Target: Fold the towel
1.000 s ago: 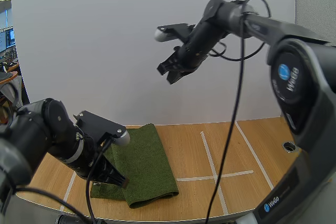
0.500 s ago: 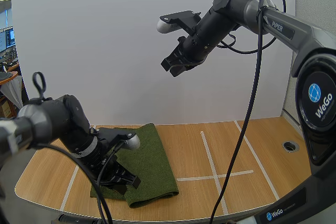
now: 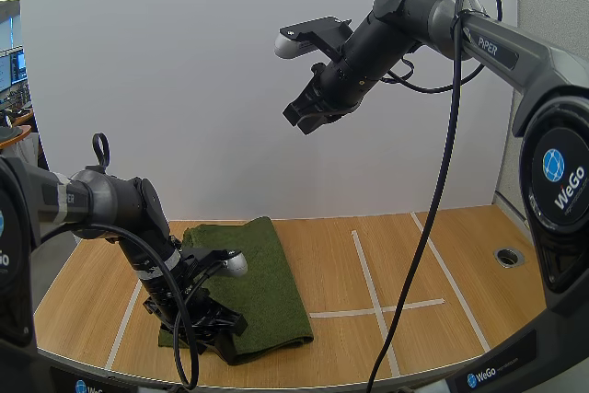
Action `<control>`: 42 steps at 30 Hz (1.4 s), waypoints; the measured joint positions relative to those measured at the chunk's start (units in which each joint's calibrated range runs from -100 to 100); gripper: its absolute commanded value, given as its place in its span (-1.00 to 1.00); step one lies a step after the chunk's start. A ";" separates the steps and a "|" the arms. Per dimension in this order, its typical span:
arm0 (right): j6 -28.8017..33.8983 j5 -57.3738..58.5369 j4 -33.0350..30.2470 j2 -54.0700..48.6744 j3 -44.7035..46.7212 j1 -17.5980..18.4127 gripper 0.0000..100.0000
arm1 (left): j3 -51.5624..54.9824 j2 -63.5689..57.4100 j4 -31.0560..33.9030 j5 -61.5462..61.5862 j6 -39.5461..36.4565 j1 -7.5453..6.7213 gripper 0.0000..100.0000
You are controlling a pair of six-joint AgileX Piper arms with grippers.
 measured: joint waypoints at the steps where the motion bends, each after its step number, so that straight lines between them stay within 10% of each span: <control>1: -0.22 0.00 0.00 0.00 0.00 0.00 -1.00 | 0.00 0.10 0.00 0.00 -0.01 0.00 0.51; 17: -1.97 0.00 -11.10 -3.66 0.87 0.00 -1.00 | 0.00 3.80 0.00 -4.20 -0.37 0.00 0.51; 42: -7.71 0.23 -7.64 -18.40 20.06 0.00 -1.00 | 1.35 4.83 -1.87 -13.99 0.11 0.00 0.49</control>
